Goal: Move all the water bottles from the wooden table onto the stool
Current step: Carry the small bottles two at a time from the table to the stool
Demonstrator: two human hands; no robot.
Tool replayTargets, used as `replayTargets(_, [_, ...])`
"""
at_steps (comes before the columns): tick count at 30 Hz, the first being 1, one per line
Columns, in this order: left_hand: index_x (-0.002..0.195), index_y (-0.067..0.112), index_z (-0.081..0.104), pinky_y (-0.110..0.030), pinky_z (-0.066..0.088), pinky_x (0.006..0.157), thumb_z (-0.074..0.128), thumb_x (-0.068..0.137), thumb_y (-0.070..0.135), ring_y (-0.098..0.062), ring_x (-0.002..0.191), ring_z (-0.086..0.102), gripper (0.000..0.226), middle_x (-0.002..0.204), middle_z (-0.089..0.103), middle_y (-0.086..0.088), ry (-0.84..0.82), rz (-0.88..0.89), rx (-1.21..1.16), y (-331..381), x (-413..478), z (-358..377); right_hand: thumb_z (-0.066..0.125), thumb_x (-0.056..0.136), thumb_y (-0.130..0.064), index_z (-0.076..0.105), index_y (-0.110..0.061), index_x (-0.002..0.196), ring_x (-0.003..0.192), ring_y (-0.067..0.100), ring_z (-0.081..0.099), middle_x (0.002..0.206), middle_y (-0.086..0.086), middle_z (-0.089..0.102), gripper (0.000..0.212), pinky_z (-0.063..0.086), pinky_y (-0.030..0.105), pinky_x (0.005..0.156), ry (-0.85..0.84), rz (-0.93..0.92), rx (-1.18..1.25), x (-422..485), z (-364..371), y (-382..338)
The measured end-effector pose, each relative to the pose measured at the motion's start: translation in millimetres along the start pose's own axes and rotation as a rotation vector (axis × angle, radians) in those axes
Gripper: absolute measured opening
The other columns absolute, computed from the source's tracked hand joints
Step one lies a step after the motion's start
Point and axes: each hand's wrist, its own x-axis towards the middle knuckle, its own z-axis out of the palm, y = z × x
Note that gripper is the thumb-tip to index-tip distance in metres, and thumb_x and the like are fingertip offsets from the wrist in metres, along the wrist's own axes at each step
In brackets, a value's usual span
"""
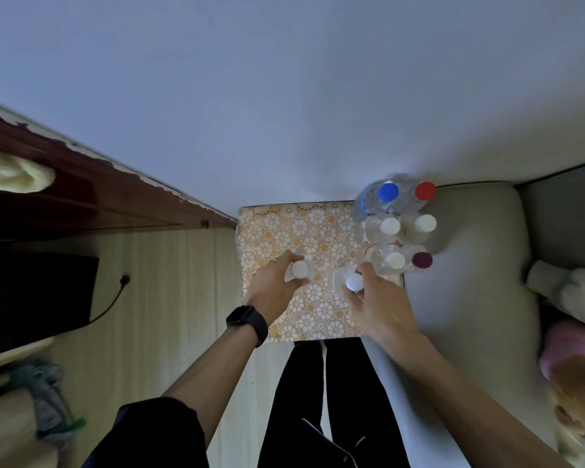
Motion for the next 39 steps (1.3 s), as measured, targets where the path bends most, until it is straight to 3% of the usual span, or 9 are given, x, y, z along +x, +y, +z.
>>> replayTargets(5, [0.117, 0.025, 0.062, -0.042, 0.058, 0.075, 0.075, 0.088, 0.031, -0.021, 0.088, 0.067, 0.033, 0.102, 0.074, -0.002, 0.042, 0.058, -0.007, 32, 38, -6, 0.056, 0.098, -0.038, 0.042, -0.016, 0.118, 0.085, 0.028, 0.070, 0.096, 0.005, 0.072, 0.033, 0.043, 0.032, 0.059, 0.092, -0.035, -0.040, 36, -24, -11])
replayTargets(10, [0.117, 0.025, 0.062, -0.038, 0.059, 0.075, 0.076, 0.088, 0.028, -0.019, 0.088, 0.067, 0.032, 0.103, 0.073, 0.000, 0.066, 0.065, -0.057, 61, 73, -4, 0.055, 0.100, -0.036, 0.041, -0.010, 0.132, 0.073, 0.025, 0.066, 0.092, 0.007, 0.071, 0.044, 0.035, 0.029, 0.049, 0.160, -0.075, -0.115, 83, -52, -25])
replayTargets(13, [0.113, 0.024, 0.061, -0.034, 0.056, 0.071, 0.076, 0.087, 0.027, -0.021, 0.088, 0.065, 0.030, 0.097, 0.071, 0.002, 0.098, 0.053, -0.084, 74, 92, -8, 0.055, 0.100, -0.034, 0.040, -0.008, 0.134, 0.068, 0.025, 0.059, 0.081, 0.006, 0.063, 0.045, 0.028, 0.029, 0.044, 0.138, -0.035, -0.151, 110, -69, -29])
replayTargets(15, [0.110, 0.026, 0.062, -0.028, 0.048, 0.066, 0.077, 0.085, 0.027, -0.020, 0.088, 0.064, 0.030, 0.098, 0.070, 0.002, 0.119, 0.041, -0.097, 78, 103, -12, 0.056, 0.100, -0.032, 0.035, -0.007, 0.140, 0.069, 0.025, 0.057, 0.075, 0.004, 0.055, 0.051, 0.032, 0.030, 0.045, 0.092, -0.032, -0.194, 122, -73, -29])
replayTargets(18, [0.110, 0.027, 0.063, -0.027, 0.043, 0.064, 0.078, 0.082, 0.027, -0.021, 0.090, 0.062, 0.031, 0.101, 0.069, 0.001, 0.127, 0.043, -0.087, 78, 107, -15, 0.055, 0.100, -0.033, 0.033, -0.004, 0.142, 0.080, 0.030, 0.064, 0.087, 0.010, 0.064, 0.056, 0.040, 0.034, 0.055, 0.090, -0.047, -0.245, 134, -74, -28])
replayTargets(22, [0.122, 0.027, 0.060, -0.038, 0.055, 0.086, 0.082, 0.078, 0.032, -0.023, 0.105, 0.064, 0.049, 0.124, 0.062, -0.004, 0.149, 0.035, -0.104, 69, 97, -9, 0.058, 0.098, -0.037, 0.033, -0.004, 0.146, 0.089, 0.030, 0.068, 0.101, 0.013, 0.069, 0.064, 0.043, 0.032, 0.058, 0.079, -0.060, -0.254, 136, -70, -28])
replayTargets(26, [0.137, 0.029, 0.045, -0.040, 0.057, 0.089, 0.084, 0.075, 0.036, -0.026, 0.109, 0.065, 0.074, 0.124, 0.066, -0.007, 0.101, -0.053, -0.145, 64, 94, -1, 0.061, 0.097, -0.035, 0.033, -0.008, 0.148, 0.088, 0.027, 0.068, 0.105, 0.011, 0.070, 0.064, 0.049, 0.032, 0.061, 0.069, -0.080, -0.261, 134, -72, -24])
replayTargets(30, [0.143, 0.026, 0.040, -0.038, 0.057, 0.079, 0.076, 0.087, 0.034, -0.026, 0.098, 0.068, 0.067, 0.118, 0.069, -0.009, 0.093, -0.081, -0.124, 62, 93, 6, 0.055, 0.100, -0.032, 0.035, -0.010, 0.145, 0.073, 0.023, 0.060, 0.096, 0.009, 0.071, 0.054, 0.045, 0.033, 0.054, 0.070, -0.072, -0.232, 130, -68, -20])
replayTargets(39, [0.142, 0.021, 0.038, -0.049, 0.057, 0.085, 0.074, 0.089, 0.029, -0.030, 0.101, 0.066, 0.065, 0.117, 0.068, -0.013, 0.098, -0.078, -0.131, 65, 103, 6, 0.054, 0.102, -0.029, 0.036, -0.008, 0.144, 0.083, 0.027, 0.067, 0.099, 0.009, 0.071, 0.051, 0.045, 0.034, 0.056, 0.083, -0.076, -0.204, 131, -67, -18])
